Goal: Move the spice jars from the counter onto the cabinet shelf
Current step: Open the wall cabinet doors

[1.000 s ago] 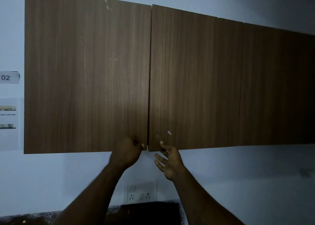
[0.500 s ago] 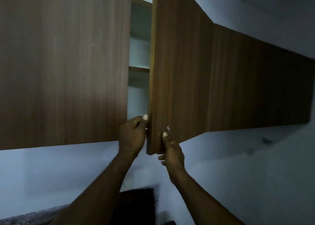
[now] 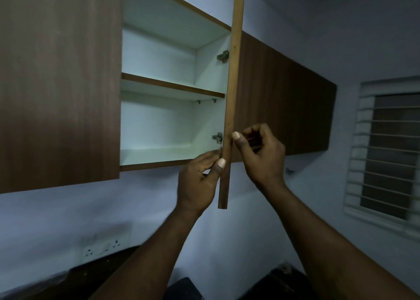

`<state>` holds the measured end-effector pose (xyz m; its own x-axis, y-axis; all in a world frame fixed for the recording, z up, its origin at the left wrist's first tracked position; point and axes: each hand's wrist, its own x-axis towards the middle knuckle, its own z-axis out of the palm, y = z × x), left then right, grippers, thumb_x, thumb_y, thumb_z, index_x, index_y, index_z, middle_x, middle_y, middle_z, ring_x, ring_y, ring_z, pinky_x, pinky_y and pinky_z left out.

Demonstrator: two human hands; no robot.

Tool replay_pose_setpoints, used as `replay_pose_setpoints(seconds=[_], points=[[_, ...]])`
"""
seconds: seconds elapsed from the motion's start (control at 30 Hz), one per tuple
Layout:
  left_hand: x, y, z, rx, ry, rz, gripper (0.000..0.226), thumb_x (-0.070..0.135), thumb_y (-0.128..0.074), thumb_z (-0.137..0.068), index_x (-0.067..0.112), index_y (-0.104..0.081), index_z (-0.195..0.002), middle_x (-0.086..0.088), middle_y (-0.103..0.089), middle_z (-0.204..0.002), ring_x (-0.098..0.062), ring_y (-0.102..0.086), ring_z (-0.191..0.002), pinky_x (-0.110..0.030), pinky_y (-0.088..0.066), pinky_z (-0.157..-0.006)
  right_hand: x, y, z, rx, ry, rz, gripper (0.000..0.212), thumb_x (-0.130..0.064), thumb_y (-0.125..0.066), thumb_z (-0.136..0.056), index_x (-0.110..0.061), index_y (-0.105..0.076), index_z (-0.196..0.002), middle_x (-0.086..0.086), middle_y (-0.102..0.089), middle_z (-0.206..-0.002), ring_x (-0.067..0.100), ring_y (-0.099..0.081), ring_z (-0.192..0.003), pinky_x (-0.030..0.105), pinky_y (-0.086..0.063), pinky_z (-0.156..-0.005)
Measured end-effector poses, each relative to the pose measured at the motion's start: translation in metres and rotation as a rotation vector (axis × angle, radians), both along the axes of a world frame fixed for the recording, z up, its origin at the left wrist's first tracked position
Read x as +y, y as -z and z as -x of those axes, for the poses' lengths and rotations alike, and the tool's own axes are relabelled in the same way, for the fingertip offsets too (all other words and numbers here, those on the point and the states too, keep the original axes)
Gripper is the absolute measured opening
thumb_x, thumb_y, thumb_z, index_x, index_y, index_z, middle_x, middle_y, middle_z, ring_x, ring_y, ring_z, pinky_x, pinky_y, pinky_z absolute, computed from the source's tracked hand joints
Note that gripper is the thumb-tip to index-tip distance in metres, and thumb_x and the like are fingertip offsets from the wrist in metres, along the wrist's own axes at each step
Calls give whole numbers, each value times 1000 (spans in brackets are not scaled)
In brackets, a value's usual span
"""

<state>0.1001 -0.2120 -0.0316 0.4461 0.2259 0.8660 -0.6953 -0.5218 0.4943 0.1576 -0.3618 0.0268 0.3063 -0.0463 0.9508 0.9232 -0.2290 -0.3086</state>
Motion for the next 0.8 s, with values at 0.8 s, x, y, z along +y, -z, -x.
replay_pose_setpoints(seconds=[0.8], points=[[-117,11,-104,28,-193,-592,77,18,-57,-95,38,-19,-159,25,-16,-163,-13,-68,-106,-22,-59,-75,-142,8,-38,-335,863,423,20,-12,-64,-92,-11,-76,-108,4,-71,-110,27,-56,-99,41,-48,-75]])
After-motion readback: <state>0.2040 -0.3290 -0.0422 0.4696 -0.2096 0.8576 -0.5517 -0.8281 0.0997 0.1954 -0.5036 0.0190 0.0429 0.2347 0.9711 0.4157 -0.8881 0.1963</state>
